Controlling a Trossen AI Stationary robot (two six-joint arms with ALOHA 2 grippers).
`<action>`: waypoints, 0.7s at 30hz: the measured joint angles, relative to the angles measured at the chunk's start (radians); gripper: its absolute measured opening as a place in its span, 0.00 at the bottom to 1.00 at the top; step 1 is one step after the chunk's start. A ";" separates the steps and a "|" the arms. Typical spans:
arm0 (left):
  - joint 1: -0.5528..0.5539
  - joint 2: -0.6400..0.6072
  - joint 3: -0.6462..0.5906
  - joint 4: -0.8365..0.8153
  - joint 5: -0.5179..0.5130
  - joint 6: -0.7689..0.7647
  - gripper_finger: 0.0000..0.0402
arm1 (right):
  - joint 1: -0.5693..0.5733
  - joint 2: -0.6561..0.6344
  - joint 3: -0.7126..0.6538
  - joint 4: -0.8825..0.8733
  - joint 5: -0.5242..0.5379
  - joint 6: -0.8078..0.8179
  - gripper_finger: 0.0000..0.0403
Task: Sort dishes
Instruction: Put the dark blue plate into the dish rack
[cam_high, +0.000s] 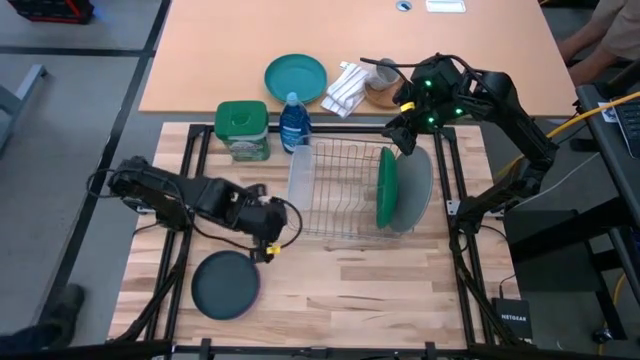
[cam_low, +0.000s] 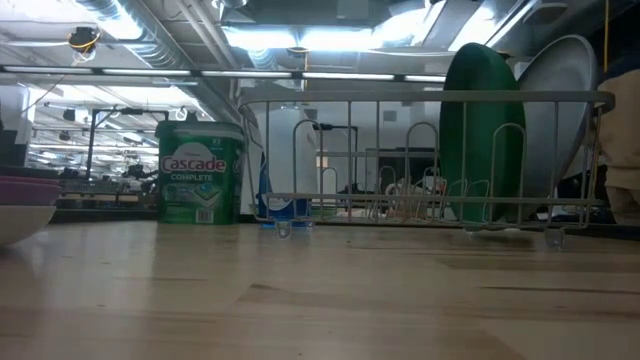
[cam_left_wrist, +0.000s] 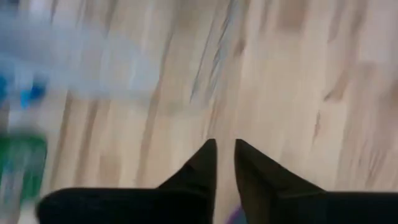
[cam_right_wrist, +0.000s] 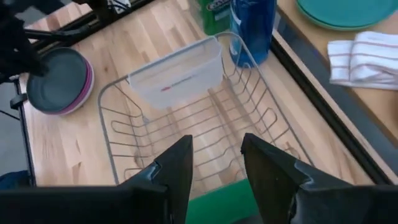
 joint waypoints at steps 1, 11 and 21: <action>-0.010 0.006 0.000 -0.046 0.000 -0.053 0.16 | 0.000 0.000 0.000 0.002 -0.010 0.000 0.37; -0.104 0.058 -0.053 -0.180 0.003 -0.045 0.36 | 0.000 0.000 0.000 0.003 -0.073 -0.001 0.37; -0.168 0.059 -0.299 -0.106 0.055 -0.084 0.33 | 0.000 0.000 -0.001 0.003 -0.073 -0.026 0.37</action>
